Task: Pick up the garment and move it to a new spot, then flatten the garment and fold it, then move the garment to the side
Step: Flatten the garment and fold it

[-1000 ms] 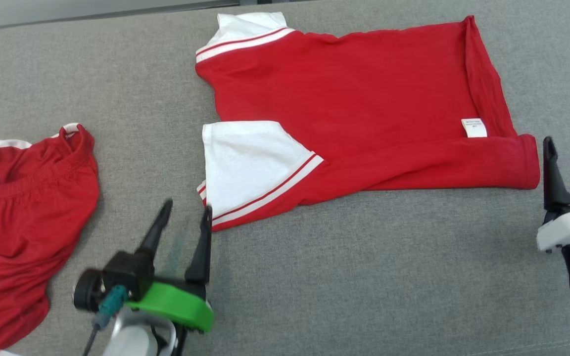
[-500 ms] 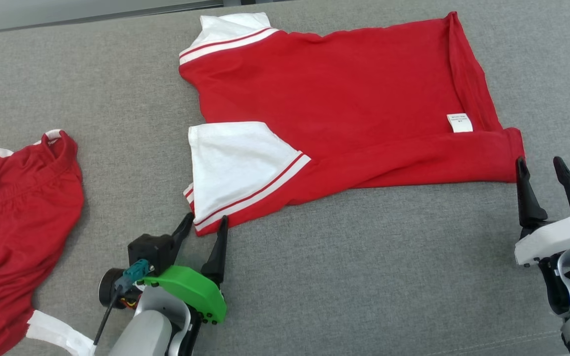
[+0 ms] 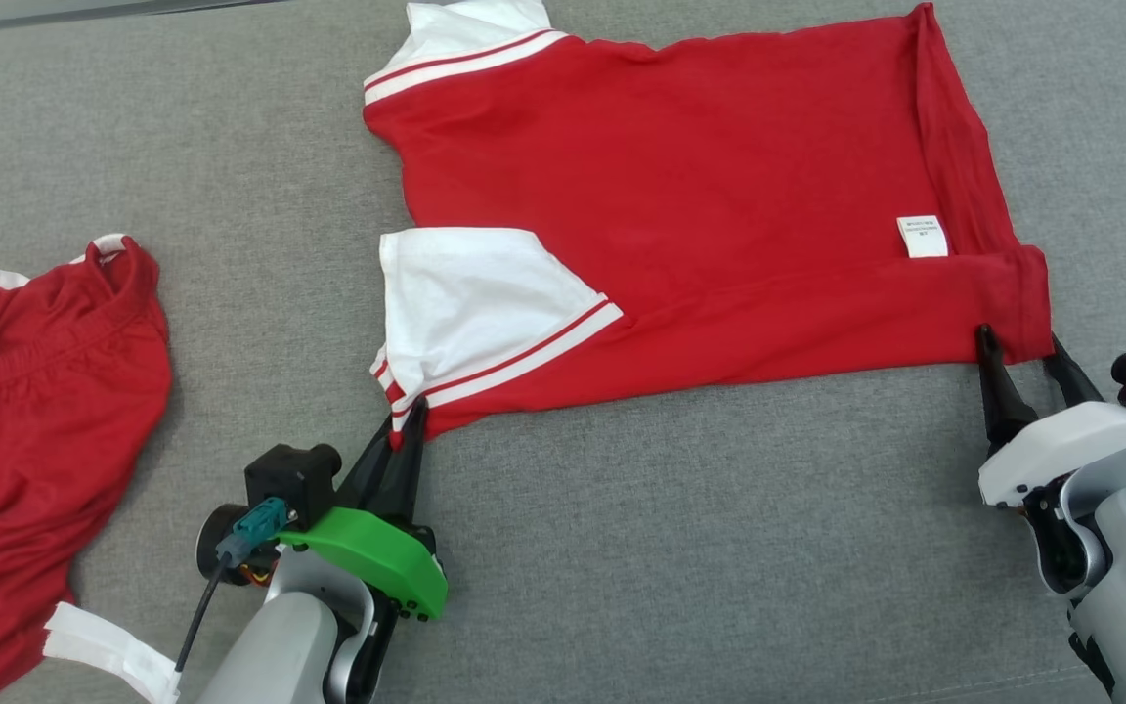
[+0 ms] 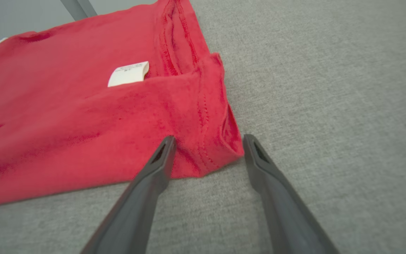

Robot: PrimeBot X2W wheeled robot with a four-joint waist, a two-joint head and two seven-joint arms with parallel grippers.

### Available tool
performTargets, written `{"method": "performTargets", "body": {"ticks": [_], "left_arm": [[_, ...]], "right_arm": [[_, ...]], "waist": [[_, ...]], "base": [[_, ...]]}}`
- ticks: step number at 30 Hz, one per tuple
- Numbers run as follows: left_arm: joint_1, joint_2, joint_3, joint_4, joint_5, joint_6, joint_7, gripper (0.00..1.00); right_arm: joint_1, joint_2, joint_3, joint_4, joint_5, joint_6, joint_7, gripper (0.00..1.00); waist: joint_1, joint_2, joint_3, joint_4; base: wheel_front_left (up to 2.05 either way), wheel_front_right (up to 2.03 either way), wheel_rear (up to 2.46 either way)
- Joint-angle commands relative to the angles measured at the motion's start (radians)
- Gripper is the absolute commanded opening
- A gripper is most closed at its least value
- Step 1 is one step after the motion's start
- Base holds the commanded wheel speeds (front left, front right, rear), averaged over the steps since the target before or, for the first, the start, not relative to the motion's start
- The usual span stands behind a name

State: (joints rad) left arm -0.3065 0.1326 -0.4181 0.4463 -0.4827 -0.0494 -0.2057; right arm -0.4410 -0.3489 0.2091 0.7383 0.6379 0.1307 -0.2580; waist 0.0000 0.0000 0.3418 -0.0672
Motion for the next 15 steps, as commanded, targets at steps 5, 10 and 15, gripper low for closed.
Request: {"method": "performTargets", "body": {"ticks": [5, 10, 15], "left_arm": [[0.026, 0.039, -0.001, -0.061, 0.022, 0.018, -0.002, 0.00], [0.106, 0.074, -0.012, -0.173, 0.024, 0.048, 0.052, 0.00], [0.211, 0.104, -0.025, -0.298, 0.028, 0.102, 0.125, 0.00]], "right_arm": [[0.008, -0.078, 0.122, -0.006, 0.070, -0.001, -0.003, 0.00], [0.055, -0.177, 0.176, -0.062, 0.081, -0.001, -0.007, 0.00], [0.131, -0.257, 0.192, -0.126, 0.094, -0.002, -0.007, 0.00]], "waist": [[0.0000, 0.0000, -0.016, 0.024], [0.0000, 0.0000, -0.043, 0.040], [0.0000, 0.0000, -0.063, 0.047]], "base": [[0.00, 0.00, 0.00], [0.00, 0.00, 0.00], [0.00, 0.00, 0.00]]}}
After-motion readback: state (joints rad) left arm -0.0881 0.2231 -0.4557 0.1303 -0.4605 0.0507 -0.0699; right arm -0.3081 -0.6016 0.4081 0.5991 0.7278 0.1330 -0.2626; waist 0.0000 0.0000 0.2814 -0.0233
